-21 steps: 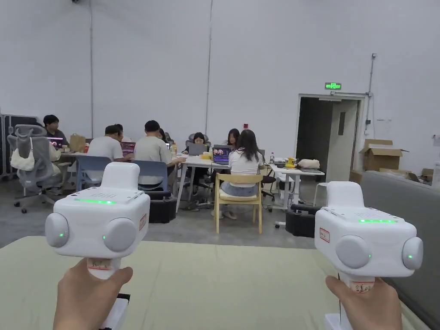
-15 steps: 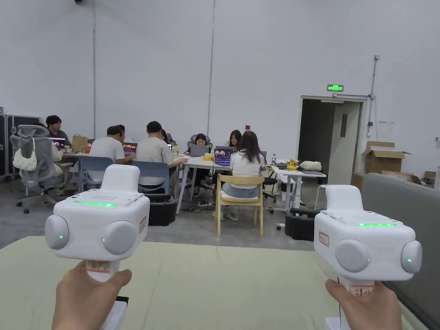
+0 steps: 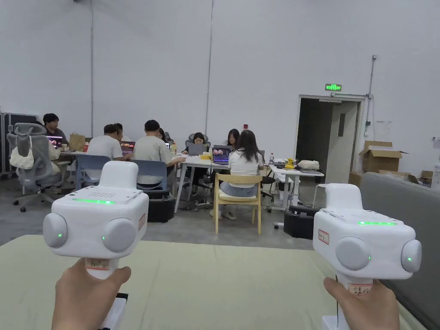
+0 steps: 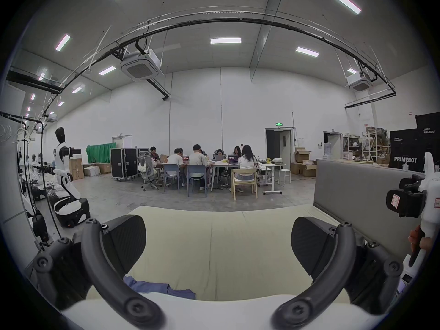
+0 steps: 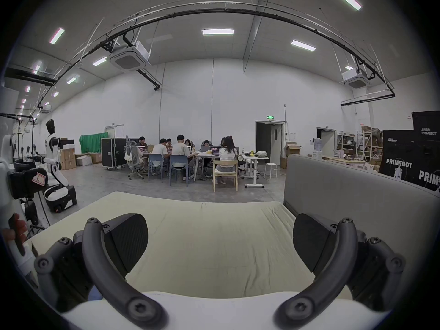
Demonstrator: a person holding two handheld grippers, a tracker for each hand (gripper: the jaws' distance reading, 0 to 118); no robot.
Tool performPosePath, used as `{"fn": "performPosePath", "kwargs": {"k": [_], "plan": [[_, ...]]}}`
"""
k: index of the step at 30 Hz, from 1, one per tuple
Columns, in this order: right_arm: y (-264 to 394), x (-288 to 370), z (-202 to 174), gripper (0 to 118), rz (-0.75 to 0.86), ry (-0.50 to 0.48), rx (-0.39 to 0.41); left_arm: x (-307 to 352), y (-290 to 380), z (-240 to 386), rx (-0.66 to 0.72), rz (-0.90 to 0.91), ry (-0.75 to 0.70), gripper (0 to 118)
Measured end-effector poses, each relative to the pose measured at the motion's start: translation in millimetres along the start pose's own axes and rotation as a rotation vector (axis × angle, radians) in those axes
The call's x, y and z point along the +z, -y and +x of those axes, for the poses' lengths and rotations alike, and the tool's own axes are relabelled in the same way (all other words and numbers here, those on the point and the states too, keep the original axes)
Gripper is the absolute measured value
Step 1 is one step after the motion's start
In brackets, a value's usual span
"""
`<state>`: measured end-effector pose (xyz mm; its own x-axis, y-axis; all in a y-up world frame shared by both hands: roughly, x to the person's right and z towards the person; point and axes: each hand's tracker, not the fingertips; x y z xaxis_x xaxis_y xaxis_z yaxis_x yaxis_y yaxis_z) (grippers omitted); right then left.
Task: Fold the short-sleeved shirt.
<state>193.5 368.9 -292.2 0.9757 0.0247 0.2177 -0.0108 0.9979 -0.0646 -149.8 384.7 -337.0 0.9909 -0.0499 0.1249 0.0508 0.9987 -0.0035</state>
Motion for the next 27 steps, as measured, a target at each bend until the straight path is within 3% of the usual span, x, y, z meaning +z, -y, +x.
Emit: {"fn": "performPosePath", "kwargs": {"k": [8,27], "plan": [[5,-2,-1,118,-0.013,0.003,0.041,1,0,5,-0.037,-0.005,0.009,118],[3,3,-2,118,-0.014,-0.004,0.038,-6,9,0,0.001,-0.026,0.019,118]]}}
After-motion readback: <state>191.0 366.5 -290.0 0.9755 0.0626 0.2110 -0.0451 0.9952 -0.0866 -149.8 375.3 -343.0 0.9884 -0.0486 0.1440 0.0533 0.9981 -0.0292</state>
